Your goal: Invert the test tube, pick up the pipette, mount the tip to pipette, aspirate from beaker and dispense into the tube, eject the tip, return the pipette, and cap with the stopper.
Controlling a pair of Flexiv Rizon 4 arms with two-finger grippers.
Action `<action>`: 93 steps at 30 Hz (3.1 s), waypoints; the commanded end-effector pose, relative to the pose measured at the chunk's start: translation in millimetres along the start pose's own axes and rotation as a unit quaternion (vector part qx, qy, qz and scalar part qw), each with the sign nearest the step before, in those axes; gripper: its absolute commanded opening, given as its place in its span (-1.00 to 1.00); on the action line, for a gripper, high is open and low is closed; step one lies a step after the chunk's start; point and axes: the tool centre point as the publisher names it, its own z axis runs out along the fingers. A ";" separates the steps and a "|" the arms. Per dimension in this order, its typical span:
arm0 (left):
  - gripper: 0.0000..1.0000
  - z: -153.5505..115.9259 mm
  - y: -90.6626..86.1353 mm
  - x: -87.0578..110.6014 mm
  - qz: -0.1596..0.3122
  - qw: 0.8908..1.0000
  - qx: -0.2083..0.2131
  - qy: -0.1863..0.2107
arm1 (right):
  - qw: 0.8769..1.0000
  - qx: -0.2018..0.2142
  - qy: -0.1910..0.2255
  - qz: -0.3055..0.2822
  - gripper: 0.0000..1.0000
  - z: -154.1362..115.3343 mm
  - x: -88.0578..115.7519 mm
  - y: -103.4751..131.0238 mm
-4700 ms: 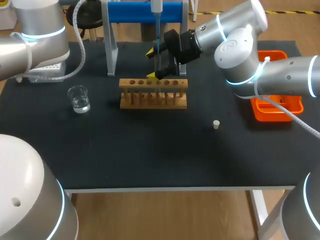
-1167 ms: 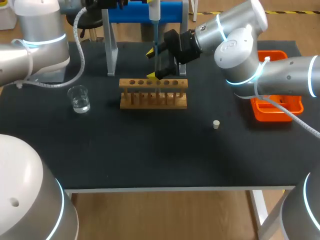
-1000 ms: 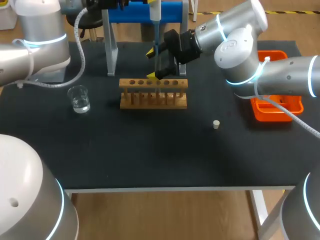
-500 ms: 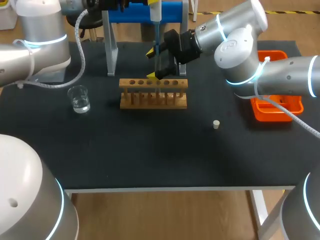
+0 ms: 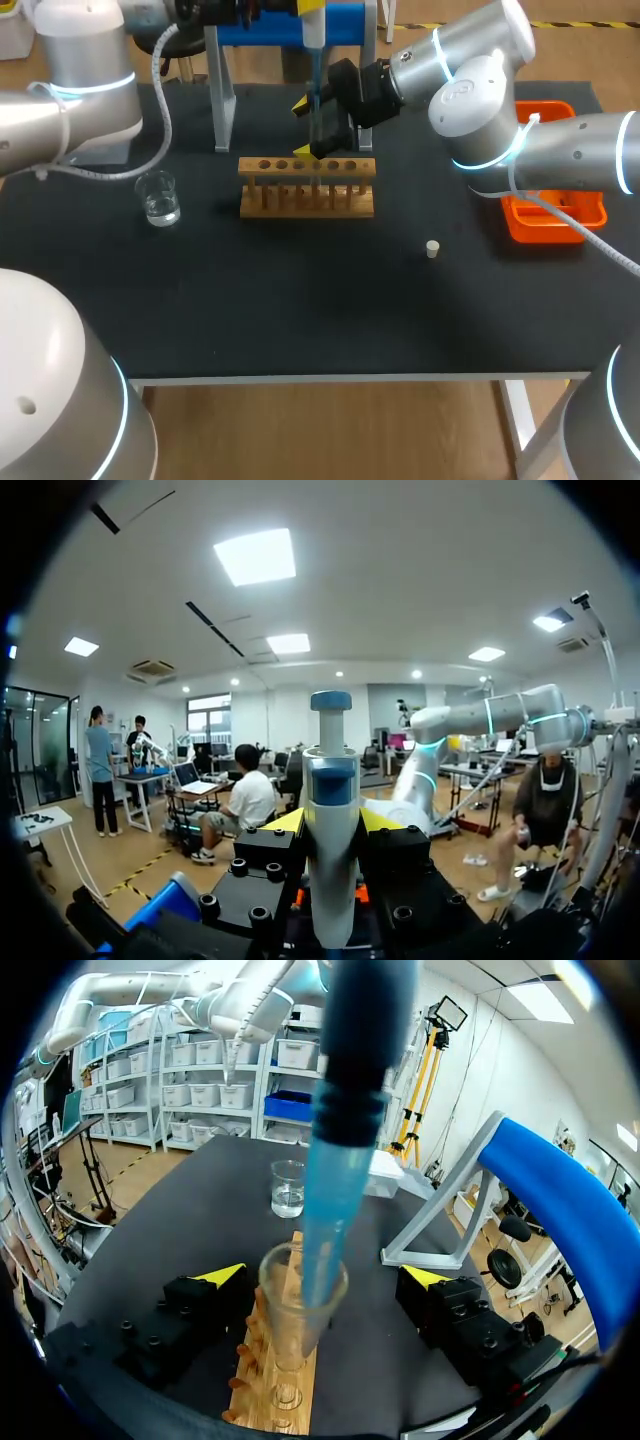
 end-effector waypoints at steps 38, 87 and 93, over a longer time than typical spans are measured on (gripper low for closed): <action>-1.00 10.2 10.0 12.4 0.014 1.000 -0.023 0.002 | 1.000 0.001 0.002 0.000 1.00 -0.7 -0.9 -0.1; -1.00 10.5 17.1 13.2 0.019 0.999 -0.034 0.000 | 1.000 -0.005 -0.001 0.021 1.00 -7.4 3.0 -4.1; -1.00 10.9 17.9 13.4 0.019 0.999 -0.034 0.002 | 1.000 -0.002 -0.002 0.020 1.00 -7.5 3.0 -3.8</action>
